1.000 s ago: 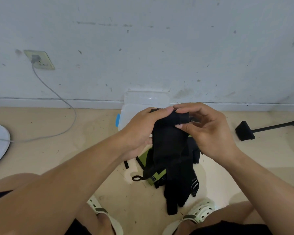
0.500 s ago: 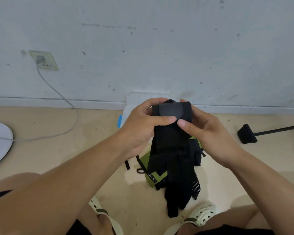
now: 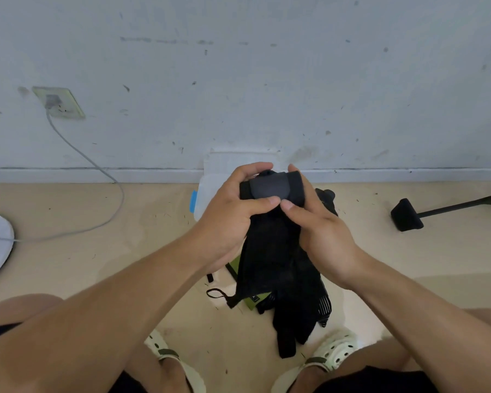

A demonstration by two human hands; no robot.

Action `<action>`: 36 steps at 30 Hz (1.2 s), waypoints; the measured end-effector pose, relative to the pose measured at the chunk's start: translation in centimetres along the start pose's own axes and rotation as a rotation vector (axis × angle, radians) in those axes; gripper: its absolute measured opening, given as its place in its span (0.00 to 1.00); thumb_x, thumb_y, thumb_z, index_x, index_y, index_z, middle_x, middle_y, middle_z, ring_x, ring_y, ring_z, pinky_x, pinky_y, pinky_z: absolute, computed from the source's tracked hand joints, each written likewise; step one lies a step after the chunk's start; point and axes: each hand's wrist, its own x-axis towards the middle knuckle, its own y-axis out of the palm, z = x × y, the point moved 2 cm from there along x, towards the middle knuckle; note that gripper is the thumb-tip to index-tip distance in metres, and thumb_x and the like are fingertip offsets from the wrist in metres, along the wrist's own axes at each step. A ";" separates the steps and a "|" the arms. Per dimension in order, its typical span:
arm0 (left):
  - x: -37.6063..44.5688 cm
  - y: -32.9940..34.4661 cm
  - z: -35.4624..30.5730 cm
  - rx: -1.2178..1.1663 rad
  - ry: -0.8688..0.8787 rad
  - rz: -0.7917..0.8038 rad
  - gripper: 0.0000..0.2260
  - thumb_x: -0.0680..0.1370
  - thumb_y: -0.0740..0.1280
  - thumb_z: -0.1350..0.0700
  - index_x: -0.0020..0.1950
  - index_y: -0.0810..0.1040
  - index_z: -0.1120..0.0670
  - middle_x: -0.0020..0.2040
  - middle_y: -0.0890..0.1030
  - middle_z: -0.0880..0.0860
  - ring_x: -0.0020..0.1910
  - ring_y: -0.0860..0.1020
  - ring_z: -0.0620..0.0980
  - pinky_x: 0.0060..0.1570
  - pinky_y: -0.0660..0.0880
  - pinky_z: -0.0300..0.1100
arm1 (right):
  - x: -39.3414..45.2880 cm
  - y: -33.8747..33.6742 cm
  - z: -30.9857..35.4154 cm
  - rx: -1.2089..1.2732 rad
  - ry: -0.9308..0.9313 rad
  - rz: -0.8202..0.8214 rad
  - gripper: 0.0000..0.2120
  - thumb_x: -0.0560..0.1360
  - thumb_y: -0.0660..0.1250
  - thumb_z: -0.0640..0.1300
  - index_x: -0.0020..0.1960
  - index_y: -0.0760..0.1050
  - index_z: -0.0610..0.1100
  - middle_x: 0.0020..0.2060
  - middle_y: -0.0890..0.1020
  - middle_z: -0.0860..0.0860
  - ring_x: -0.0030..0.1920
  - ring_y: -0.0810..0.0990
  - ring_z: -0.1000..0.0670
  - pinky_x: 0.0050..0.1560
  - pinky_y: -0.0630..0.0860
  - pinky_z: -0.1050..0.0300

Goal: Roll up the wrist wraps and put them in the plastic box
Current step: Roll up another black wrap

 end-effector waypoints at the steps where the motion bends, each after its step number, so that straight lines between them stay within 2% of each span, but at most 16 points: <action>1: -0.1 0.1 0.0 -0.012 -0.005 -0.006 0.22 0.79 0.68 0.69 0.68 0.78 0.48 0.68 0.78 0.57 0.66 0.80 0.57 0.67 0.78 0.51 | 0.0 0.3 -0.1 0.080 0.002 -0.012 0.34 0.78 0.65 0.52 0.80 0.57 0.66 0.69 0.79 0.58 0.71 0.76 0.57 0.76 0.68 0.49; 4: -0.3 0.2 0.0 -0.031 -0.015 -0.017 0.24 0.80 0.69 0.68 0.70 0.76 0.44 0.66 0.79 0.57 0.62 0.82 0.54 0.60 0.81 0.46 | -0.1 1.0 -0.1 0.158 -0.011 -0.050 0.28 0.78 0.66 0.53 0.77 0.65 0.57 0.66 0.82 0.52 0.69 0.79 0.50 0.74 0.71 0.44; 6: -0.2 0.1 -0.2 0.036 0.012 -0.032 0.27 0.80 0.70 0.67 0.73 0.73 0.43 0.66 0.79 0.53 0.62 0.82 0.50 0.63 0.79 0.45 | 0.0 0.9 0.4 0.077 -0.039 -0.093 0.24 0.80 0.67 0.53 0.74 0.71 0.51 0.64 0.83 0.49 0.67 0.81 0.48 0.72 0.74 0.42; 9: 0.1 -0.2 -0.7 0.192 0.055 -0.052 0.32 0.79 0.70 0.68 0.76 0.69 0.42 0.68 0.77 0.46 0.66 0.78 0.47 0.71 0.74 0.45 | 0.3 0.1 1.4 -0.011 -0.083 -0.138 0.16 0.81 0.70 0.43 0.69 0.77 0.48 0.60 0.84 0.47 0.62 0.83 0.43 0.66 0.79 0.41; 12: 0.3 -0.4 -0.6 0.197 0.005 -0.056 0.35 0.77 0.72 0.66 0.79 0.67 0.43 0.69 0.77 0.48 0.66 0.79 0.48 0.70 0.74 0.46 | 0.2 -0.7 1.7 -0.024 -0.128 -0.139 0.18 0.79 0.71 0.36 0.67 0.78 0.47 0.59 0.84 0.46 0.60 0.83 0.41 0.60 0.82 0.48; 15: 0.3 -0.1 -0.7 0.098 -0.093 -0.048 0.30 0.77 0.74 0.54 0.77 0.70 0.46 0.64 0.81 0.51 0.62 0.81 0.50 0.65 0.78 0.49 | 0.0 -1.0 1.7 -0.064 -0.171 -0.151 0.19 0.77 0.73 0.34 0.64 0.79 0.51 0.55 0.86 0.49 0.57 0.85 0.46 0.55 0.83 0.52; 18: 0.1 0.2 -0.7 0.131 -0.177 0.015 0.22 0.80 0.66 0.40 0.70 0.78 0.49 0.61 0.85 0.50 0.60 0.83 0.51 0.60 0.81 0.51 | -0.2 -1.1 1.8 -0.124 -0.210 -0.160 0.21 0.76 0.74 0.33 0.62 0.80 0.53 0.52 0.86 0.49 0.54 0.85 0.48 0.51 0.84 0.54; 20: 0.0 0.3 -0.5 0.124 -0.228 0.055 0.21 0.81 0.64 0.38 0.67 0.80 0.48 0.59 0.86 0.50 0.59 0.84 0.52 0.60 0.81 0.53 | -0.3 -1.2 2.0 -0.149 -0.232 -0.154 0.21 0.75 0.74 0.32 0.61 0.81 0.53 0.51 0.86 0.48 0.54 0.85 0.48 0.49 0.84 0.55; 24: 0.2 0.2 -0.6 0.099 -0.194 0.046 0.16 0.82 0.68 0.46 0.67 0.79 0.52 0.60 0.86 0.52 0.58 0.85 0.51 0.56 0.83 0.50 | -0.3 -1.3 2.2 -0.150 -0.256 -0.145 0.20 0.74 0.73 0.27 0.58 0.81 0.48 0.52 0.86 0.47 0.51 0.86 0.51 0.47 0.82 0.60; 27: 0.3 -0.2 -0.6 0.091 -0.158 -0.007 0.16 0.80 0.73 0.53 0.66 0.79 0.52 0.62 0.83 0.56 0.60 0.84 0.54 0.59 0.83 0.50 | 0.0 -1.7 2.5 -0.203 -0.211 -0.139 0.23 0.72 0.75 0.25 0.57 0.82 0.49 0.56 0.86 0.53 0.56 0.85 0.54 0.49 0.83 0.58; 29: 0.4 -0.5 -0.6 0.098 -0.130 -0.018 0.17 0.78 0.75 0.56 0.66 0.79 0.50 0.61 0.81 0.56 0.60 0.83 0.56 0.59 0.83 0.52 | 0.2 -1.9 2.7 -0.180 -0.137 -0.086 0.28 0.71 0.78 0.31 0.64 0.80 0.53 0.61 0.83 0.54 0.58 0.85 0.52 0.52 0.84 0.53; 30: 0.5 -0.6 -0.7 0.099 -0.109 -0.021 0.17 0.77 0.75 0.58 0.65 0.79 0.49 0.61 0.81 0.56 0.60 0.83 0.56 0.58 0.83 0.51 | 0.2 -1.9 2.7 -0.135 -0.099 -0.053 0.30 0.70 0.79 0.37 0.68 0.78 0.54 0.64 0.81 0.54 0.59 0.85 0.50 0.54 0.83 0.51; 33: 0.5 -0.9 -0.9 0.087 -0.048 -0.009 0.19 0.76 0.76 0.62 0.63 0.79 0.47 0.62 0.80 0.57 0.61 0.83 0.56 0.54 0.83 0.47 | 0.1 -1.7 2.8 -0.034 -0.017 -0.030 0.32 0.68 0.77 0.53 0.71 0.75 0.55 0.67 0.79 0.49 0.58 0.86 0.48 0.58 0.83 0.44; 36: 0.5 -0.8 -0.9 0.097 -0.012 0.041 0.20 0.76 0.76 0.66 0.63 0.78 0.48 0.64 0.80 0.58 0.61 0.82 0.58 0.53 0.82 0.45 | 0.0 -1.3 2.9 0.002 0.008 0.013 0.25 0.73 0.71 0.53 0.70 0.76 0.51 0.63 0.83 0.49 0.59 0.86 0.47 0.56 0.84 0.47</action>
